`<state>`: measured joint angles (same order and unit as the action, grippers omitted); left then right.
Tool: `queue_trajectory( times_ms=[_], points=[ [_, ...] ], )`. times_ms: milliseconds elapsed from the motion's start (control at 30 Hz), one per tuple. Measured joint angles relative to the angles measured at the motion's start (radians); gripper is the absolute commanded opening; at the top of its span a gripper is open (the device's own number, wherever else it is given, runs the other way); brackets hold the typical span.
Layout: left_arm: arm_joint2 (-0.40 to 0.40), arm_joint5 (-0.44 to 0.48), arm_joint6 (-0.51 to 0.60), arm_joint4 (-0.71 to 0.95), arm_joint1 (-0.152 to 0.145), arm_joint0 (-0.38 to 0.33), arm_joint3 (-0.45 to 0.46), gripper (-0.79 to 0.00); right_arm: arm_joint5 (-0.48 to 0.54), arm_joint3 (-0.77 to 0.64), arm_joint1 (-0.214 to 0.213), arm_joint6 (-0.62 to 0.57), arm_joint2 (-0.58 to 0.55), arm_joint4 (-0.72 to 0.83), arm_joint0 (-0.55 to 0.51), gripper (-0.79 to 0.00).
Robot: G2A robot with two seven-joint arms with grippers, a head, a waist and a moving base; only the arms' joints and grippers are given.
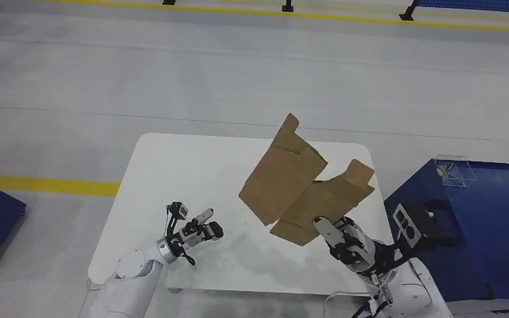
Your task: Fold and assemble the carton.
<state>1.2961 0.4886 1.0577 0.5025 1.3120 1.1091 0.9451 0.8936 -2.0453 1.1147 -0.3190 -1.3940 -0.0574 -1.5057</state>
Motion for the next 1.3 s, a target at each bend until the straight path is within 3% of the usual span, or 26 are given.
queue_trajectory(
  times_ms=[67,133,367,500,600,733,833,900,1033,1167,1300],
  points=[
    [0.0,0.0,0.0,0.0,0.0,0.0,0.0,0.0,-0.044,0.018,-0.009,-0.145,0.009,0.174,0.026,-0.785],
    [0.0,0.0,0.0,0.0,0.0,0.0,0.0,0.0,-0.042,0.018,-0.009,-0.193,0.005,0.249,0.025,-0.785],
    [0.0,0.0,0.0,0.0,0.0,0.0,0.0,0.0,-0.039,0.017,-0.009,-0.133,0.004,0.162,0.024,-0.785],
    [0.0,0.0,0.0,0.0,0.0,0.0,0.0,0.0,-0.105,-0.032,-0.006,-0.14,0.102,0.277,0.007,-0.785],
    [0.0,0.0,0.0,0.0,0.0,0.0,0.0,0.0,-0.209,-0.055,-0.01,-0.295,0.207,0.598,0.03,-0.785],
    [0.0,0.0,0.0,0.0,0.0,0.0,0.0,0.0,-0.421,-0.027,-0.002,-0.531,0.246,1.243,0.055,-0.785],
    [0.0,0.0,0.0,0.0,0.0,0.0,0.0,0.0,-0.62,-0.009,0.011,-0.62,0.287,1.654,0.055,-0.785],
    [0.0,0.0,0.0,0.0,0.0,0.0,0.0,0.0,-0.754,0.001,0.019,-0.61,0.318,1.87,0.052,-0.785],
    [0.0,0.0,0.0,0.0,0.0,0.0,0.0,0.0,-0.979,0.024,0.036,-0.437,0.376,2.313,0.046,-0.785],
    [0.0,0.0,0.0,0.0,0.0,0.0,0.0,0.0,-1.019,0.055,0.05,-0.372,0.419,2.448,0.054,-0.785],
    [0.0,0.0,0.0,0.0,0.0,0.0,0.0,0.0,-0.978,0.071,0.062,-0.403,0.436,2.274,0.074,-0.785]
  ],
)
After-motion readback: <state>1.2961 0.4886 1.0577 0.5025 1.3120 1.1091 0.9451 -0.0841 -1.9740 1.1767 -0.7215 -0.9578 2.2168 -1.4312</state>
